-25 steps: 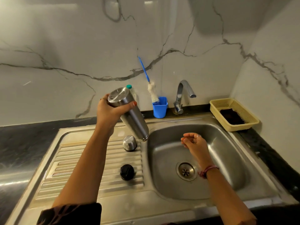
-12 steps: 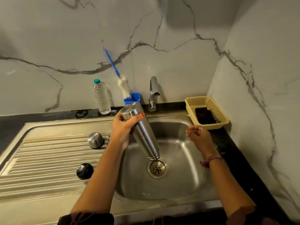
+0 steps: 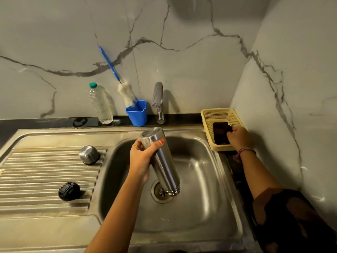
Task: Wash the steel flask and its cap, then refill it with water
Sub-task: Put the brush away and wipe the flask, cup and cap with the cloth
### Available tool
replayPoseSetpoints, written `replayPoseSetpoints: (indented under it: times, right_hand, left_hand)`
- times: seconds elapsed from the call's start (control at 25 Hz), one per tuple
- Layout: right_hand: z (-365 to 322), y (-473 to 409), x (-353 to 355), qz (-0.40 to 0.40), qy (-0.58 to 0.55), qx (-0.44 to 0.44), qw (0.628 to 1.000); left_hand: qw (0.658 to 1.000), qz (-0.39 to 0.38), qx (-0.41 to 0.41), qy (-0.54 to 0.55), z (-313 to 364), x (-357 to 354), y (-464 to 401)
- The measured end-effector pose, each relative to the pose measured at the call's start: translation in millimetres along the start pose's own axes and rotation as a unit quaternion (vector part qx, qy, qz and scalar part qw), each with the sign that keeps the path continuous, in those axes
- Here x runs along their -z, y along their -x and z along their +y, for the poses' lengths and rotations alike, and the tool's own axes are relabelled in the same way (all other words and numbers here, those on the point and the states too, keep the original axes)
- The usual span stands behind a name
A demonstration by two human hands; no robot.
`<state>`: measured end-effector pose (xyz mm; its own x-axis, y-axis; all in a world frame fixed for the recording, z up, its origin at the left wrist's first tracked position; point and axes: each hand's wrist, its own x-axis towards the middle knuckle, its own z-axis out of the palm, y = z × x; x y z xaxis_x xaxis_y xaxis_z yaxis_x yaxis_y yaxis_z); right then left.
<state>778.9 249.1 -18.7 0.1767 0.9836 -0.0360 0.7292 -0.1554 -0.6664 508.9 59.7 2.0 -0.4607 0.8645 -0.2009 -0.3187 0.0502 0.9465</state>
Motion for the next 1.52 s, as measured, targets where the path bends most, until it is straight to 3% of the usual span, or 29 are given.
replayPoseSetpoints:
  times: [0.16, 0.44, 0.64, 0.96, 1.04, 1.28, 1.52]
  right_hand:
    - [3, -28, -7, -0.072, 0.074, -0.007, 0.995]
    - [-4, -49, -23, -0.11, 0.173, 0.001, 0.979]
    - [-10, -57, -21, -0.124, 0.119, -0.029, 0.985]
    - [-5, -59, -12, -0.178, -0.032, -0.124, 0.976]
    - [-8, -53, -12, -0.162, -0.126, -0.132, 0.97]
    - [-34, -24, 11, -0.112, -0.435, -0.133, 0.883]
    - [-66, 60, 42, -0.15, -0.56, -0.135, 0.804]
  left_hand:
    - [1.0, 0.013, 0.003, -0.018, -11, -6, -3]
    - [0.999, 0.028, -0.001, -0.034, -24, -11, -7]
    - [0.998, 0.042, -0.006, -0.037, -29, -7, -3]
    - [0.999, 0.034, -0.006, -0.031, -27, 5, 4]
    - [0.999, 0.024, -0.007, -0.027, -25, 8, 4]
    - [1.0, -0.012, -0.026, -0.006, -11, 24, 9]
    - [0.999, -0.023, -0.046, 0.001, 0, 43, 19]
